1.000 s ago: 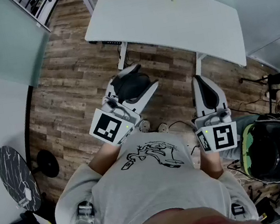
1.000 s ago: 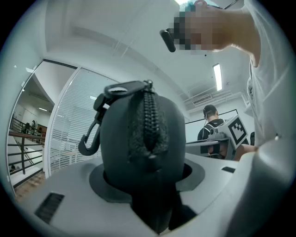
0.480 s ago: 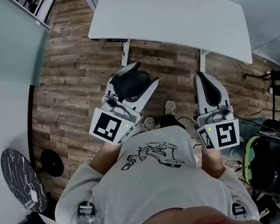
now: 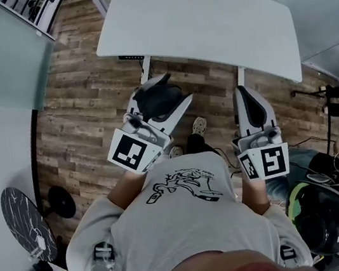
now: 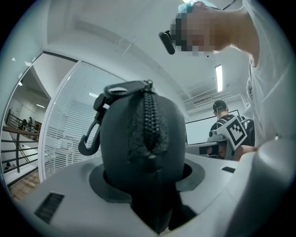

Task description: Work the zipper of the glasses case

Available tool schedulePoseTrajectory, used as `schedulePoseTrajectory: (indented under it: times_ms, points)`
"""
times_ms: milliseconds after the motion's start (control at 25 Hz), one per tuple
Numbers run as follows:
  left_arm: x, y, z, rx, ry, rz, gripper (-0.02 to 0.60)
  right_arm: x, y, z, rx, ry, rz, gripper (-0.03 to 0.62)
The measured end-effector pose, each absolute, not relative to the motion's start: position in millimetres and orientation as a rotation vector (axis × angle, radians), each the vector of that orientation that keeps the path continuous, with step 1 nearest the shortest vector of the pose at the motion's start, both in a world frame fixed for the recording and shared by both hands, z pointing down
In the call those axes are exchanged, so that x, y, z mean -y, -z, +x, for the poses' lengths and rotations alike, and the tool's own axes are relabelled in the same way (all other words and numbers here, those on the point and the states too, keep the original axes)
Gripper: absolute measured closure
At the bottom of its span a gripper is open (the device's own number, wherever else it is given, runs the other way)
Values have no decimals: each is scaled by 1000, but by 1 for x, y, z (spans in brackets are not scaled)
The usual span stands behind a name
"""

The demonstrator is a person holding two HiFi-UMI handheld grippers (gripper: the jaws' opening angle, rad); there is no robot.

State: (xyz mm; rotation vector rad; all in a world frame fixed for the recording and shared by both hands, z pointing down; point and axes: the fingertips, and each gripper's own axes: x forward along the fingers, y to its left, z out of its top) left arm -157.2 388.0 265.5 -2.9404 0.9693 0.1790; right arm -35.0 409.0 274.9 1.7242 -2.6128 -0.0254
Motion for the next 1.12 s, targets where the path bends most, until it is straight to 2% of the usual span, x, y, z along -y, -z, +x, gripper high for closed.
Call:
schedulePoseTrajectory:
  times_ms: [600,1120]
  points:
    - [-271,-258,-34,-980,-117,-2905,353,-298,-274,99,2630,-18,1758,589]
    - [-202,-289,39,-1056,35,-2956,353,-229,-294,166,2664,-117,1705,589]
